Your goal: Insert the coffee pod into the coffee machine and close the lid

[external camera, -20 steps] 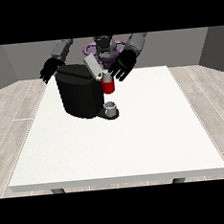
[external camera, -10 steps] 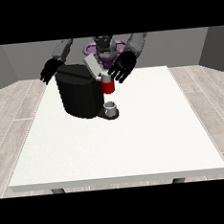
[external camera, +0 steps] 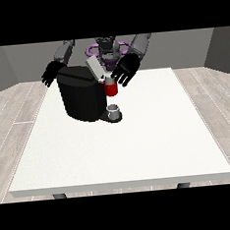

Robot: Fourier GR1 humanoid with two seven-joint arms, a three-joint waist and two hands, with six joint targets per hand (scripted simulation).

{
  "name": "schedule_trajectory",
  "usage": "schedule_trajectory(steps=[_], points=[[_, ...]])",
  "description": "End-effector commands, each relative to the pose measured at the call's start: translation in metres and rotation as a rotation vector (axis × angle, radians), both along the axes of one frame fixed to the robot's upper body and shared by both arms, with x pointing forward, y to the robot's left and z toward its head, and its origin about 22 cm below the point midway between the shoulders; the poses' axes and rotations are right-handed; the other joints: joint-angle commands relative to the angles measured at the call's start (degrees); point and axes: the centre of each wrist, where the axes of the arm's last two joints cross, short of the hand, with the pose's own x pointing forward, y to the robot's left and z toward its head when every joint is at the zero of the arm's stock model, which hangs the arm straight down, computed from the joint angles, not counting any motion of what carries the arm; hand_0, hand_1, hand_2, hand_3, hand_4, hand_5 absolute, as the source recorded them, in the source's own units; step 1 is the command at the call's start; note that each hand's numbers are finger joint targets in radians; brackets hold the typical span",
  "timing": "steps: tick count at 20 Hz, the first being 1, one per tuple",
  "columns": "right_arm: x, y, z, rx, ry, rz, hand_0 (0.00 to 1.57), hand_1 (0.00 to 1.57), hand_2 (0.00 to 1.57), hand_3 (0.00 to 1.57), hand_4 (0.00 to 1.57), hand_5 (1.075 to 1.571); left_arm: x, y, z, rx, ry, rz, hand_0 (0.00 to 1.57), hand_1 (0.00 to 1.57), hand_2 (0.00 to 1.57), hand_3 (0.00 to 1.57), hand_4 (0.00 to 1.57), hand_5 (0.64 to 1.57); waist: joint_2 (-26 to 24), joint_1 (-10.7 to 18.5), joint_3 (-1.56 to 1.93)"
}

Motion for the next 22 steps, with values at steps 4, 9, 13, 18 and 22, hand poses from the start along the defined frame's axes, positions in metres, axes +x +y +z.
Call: schedule_trajectory(steps=[4, 9, 13, 18, 22], points=[[-0.003, 0.001, -0.005, -0.007, -0.017, -0.009, 0.00, 0.00, 0.00, 0.00, 0.46, 1.571, 0.000, 0.006, -0.001, 0.009, -0.007, 0.002, 1.02, 1.02, 1.09, 0.90, 0.37, 1.571, 0.74, -0.34, -0.08], [-0.006, 0.005, -0.007, 0.001, 0.043, 0.008, 0.00, 0.00, 0.00, 0.00, 0.44, 1.571, -0.001, 0.013, -0.011, 0.121, 0.094, -0.025, 0.00, 0.00, 0.00, 0.00, 0.00, 1.571, -1.71, -0.37, -0.08], [-0.002, 0.000, -0.017, 0.001, 0.046, -0.019, 0.00, 0.00, 0.00, 0.00, 0.35, 1.571, 0.000, -0.004, 0.001, 0.145, 0.068, -0.049, 0.00, 0.00, 0.00, 0.00, 0.00, 1.571, -1.47, 1.30, -0.06], [-0.004, -0.001, -0.020, -0.003, 0.057, -0.049, 0.00, 0.00, 0.00, 0.00, 0.38, 1.571, 0.000, -0.016, -0.023, 0.121, 0.092, -0.059, 0.00, 0.00, 0.00, 0.00, 0.00, 1.571, -3.45, 2.20, -0.07], [-0.005, 0.014, -0.023, 0.010, 0.080, -0.041, 0.00, 0.00, 0.00, 0.00, 0.36, 1.571, 0.000, -0.013, -0.010, 0.126, 0.106, -0.049, 0.00, 0.00, 0.00, 0.00, 0.00, 1.571, -5.04, 2.81, -0.07]])
